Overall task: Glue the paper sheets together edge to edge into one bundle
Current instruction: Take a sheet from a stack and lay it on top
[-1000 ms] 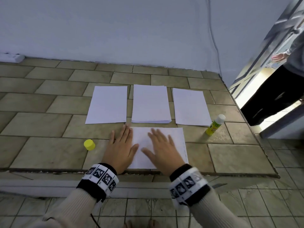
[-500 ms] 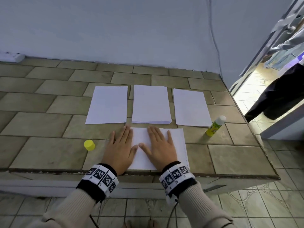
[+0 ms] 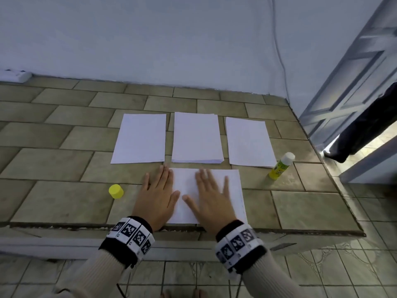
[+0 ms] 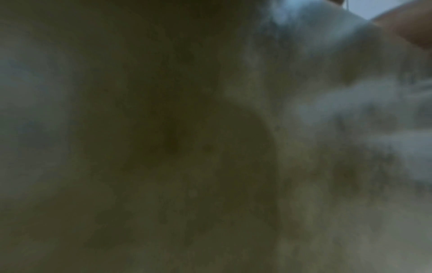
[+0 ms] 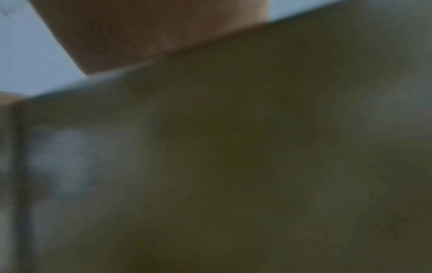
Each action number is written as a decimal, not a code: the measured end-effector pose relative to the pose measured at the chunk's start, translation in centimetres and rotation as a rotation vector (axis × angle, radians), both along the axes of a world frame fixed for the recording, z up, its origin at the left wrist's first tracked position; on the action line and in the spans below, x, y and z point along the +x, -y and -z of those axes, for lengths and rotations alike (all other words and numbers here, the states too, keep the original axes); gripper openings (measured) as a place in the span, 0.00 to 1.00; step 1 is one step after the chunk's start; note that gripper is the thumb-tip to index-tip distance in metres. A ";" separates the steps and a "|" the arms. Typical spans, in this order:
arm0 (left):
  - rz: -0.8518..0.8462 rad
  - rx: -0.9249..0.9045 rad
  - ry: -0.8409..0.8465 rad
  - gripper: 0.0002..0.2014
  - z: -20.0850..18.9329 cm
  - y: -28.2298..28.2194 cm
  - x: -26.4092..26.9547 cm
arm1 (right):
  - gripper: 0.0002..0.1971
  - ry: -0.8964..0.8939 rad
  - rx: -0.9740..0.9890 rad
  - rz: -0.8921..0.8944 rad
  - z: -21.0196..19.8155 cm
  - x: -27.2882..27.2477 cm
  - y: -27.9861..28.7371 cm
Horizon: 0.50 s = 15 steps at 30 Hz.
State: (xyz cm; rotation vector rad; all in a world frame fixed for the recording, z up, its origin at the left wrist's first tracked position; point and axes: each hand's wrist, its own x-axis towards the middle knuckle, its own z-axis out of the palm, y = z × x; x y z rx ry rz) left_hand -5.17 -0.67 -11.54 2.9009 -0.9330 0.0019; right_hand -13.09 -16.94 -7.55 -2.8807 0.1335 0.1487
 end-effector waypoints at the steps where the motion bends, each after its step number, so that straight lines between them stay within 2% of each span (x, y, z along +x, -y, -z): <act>1: 0.017 -0.003 0.005 0.36 0.1 -0.1 0.0 | 0.44 0.011 0.022 -0.051 0.2 0.6 -1.3; 4: 0.061 -0.001 0.022 0.32 0.3 -0.3 0.0 | 0.45 0.061 0.072 -0.136 1.0 1.9 -3.4; 7: 0.048 -0.004 0.010 0.33 0.2 -0.2 0.1 | 0.47 0.078 0.037 -0.138 1.6 2.3 -2.8; 9: 0.031 0.006 -0.002 0.37 0.1 -0.1 0.1 | 0.46 0.086 -0.004 -0.119 1.7 1.9 -1.3; 12: 0.024 0.009 0.029 0.33 0.1 -0.1 0.0 | 0.38 0.029 -0.078 -0.044 1.8 0.9 2.2; 15: 0.014 0.010 0.048 0.32 0.1 -0.1 -0.1 | 0.39 0.019 -0.115 0.058 1.9 -0.4 5.9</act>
